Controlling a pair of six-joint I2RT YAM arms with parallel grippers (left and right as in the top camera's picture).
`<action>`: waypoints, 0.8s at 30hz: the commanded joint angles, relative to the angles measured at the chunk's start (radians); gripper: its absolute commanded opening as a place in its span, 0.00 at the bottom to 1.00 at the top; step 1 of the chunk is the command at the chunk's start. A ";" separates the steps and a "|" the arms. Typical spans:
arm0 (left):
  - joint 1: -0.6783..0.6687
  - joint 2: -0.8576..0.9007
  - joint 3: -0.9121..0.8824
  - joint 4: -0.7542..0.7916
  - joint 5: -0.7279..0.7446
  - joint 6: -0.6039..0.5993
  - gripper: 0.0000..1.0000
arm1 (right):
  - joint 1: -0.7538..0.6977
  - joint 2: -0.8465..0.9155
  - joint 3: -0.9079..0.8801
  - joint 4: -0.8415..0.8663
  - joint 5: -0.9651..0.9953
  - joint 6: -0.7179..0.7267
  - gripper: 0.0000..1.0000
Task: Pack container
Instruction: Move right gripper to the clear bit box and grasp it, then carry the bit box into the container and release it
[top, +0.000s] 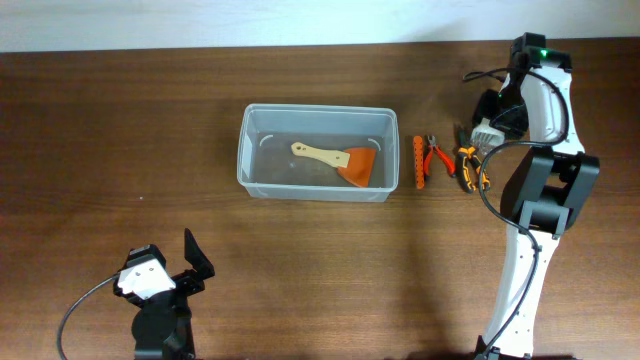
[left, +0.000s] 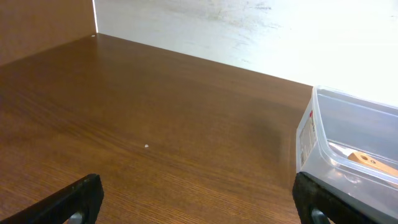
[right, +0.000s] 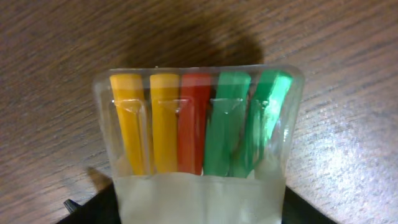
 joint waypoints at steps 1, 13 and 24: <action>-0.004 -0.004 -0.004 -0.001 -0.004 0.009 0.99 | 0.011 0.030 -0.018 -0.007 0.005 0.011 0.54; -0.004 -0.004 -0.004 -0.001 -0.004 0.009 0.99 | 0.032 -0.176 0.130 -0.128 -0.035 0.004 0.51; -0.004 -0.004 -0.004 -0.001 -0.003 0.009 0.99 | 0.317 -0.457 0.232 -0.195 -0.131 -0.303 0.48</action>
